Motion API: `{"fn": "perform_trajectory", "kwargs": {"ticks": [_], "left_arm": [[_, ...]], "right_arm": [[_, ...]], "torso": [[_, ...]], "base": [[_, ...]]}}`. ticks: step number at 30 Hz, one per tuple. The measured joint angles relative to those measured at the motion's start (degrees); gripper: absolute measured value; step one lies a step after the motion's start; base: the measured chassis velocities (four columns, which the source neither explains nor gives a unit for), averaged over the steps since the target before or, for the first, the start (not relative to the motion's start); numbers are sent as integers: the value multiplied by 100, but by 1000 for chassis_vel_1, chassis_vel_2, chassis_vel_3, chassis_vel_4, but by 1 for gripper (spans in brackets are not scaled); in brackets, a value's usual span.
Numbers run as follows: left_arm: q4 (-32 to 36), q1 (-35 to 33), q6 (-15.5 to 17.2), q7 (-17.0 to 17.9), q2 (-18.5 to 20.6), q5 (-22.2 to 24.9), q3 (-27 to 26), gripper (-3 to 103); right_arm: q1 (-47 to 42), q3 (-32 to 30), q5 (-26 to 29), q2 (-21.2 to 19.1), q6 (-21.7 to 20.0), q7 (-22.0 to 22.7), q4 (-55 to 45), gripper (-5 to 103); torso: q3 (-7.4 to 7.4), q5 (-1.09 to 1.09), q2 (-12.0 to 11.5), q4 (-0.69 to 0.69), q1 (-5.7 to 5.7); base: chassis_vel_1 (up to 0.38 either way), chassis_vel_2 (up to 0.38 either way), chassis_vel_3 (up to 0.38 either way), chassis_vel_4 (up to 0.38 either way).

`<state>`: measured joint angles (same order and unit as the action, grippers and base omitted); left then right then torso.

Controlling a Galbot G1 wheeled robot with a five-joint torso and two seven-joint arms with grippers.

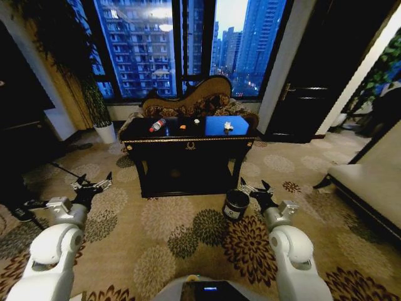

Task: Move to the front of the table and place the trash on the table into the trash bin.

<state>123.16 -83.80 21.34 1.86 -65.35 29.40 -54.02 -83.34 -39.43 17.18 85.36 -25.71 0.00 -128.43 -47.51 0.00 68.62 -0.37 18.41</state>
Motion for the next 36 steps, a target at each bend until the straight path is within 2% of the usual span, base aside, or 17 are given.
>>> {"fn": "perform_trajectory", "kwargs": {"ticks": [36], "left_arm": [[29,-30,-20,0,-31,39,-30,100]], "right_arm": [[-55,104,-98,78,1,0,2,100]], "torso": [[0,0,-1,-1,1]], "base": [[-177,173,173,-176]]}}
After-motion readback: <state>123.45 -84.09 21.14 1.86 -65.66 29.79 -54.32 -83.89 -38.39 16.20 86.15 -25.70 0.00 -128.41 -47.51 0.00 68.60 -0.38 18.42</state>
